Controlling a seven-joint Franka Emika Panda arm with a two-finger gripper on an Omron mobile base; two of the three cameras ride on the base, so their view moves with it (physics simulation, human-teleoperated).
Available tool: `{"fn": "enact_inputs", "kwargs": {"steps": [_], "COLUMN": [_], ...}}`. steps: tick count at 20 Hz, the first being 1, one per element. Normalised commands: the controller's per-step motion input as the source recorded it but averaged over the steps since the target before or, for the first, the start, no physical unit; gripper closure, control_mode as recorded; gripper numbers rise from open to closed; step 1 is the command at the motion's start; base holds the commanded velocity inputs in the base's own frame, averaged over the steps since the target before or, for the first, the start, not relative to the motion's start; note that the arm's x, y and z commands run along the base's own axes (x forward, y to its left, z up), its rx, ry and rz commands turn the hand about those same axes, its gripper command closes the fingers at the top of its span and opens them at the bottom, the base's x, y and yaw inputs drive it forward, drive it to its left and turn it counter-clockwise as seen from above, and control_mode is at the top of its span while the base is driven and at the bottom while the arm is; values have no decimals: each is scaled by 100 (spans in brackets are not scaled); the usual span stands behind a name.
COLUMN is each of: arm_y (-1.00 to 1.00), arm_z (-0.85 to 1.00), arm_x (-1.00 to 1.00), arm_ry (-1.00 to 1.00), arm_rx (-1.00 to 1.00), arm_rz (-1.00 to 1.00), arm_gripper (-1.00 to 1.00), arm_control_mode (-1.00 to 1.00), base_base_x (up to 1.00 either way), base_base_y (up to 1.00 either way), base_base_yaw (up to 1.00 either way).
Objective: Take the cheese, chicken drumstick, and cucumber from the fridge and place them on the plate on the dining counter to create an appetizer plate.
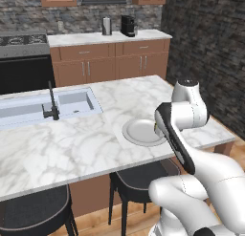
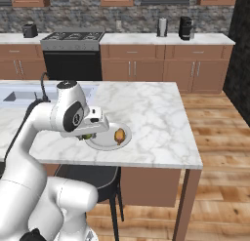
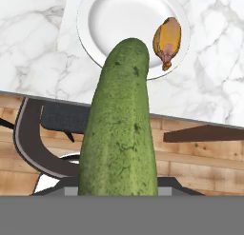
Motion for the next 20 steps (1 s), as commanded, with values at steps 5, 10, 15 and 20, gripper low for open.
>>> {"fn": "enact_inputs", "kwargs": {"steps": [5, 10, 15, 20], "arm_y": [25, 1, 0, 0], "arm_z": [-36, -34, -48, -48], "arm_x": [73, 65, 57, 54], "arm_ry": [4, 4, 8, 9], "arm_rx": [0, 0, 0, 0], "arm_rz": [-1, 0, -2, -2], "arm_gripper": [100, 100, 100, 100], "arm_control_mode": [-100, -100, -100, -100], "base_base_x": [0, 0, 0, 0], "base_base_y": [0, 0, 0, 0], "base_base_yaw": [0, 0, 0, 0]}}
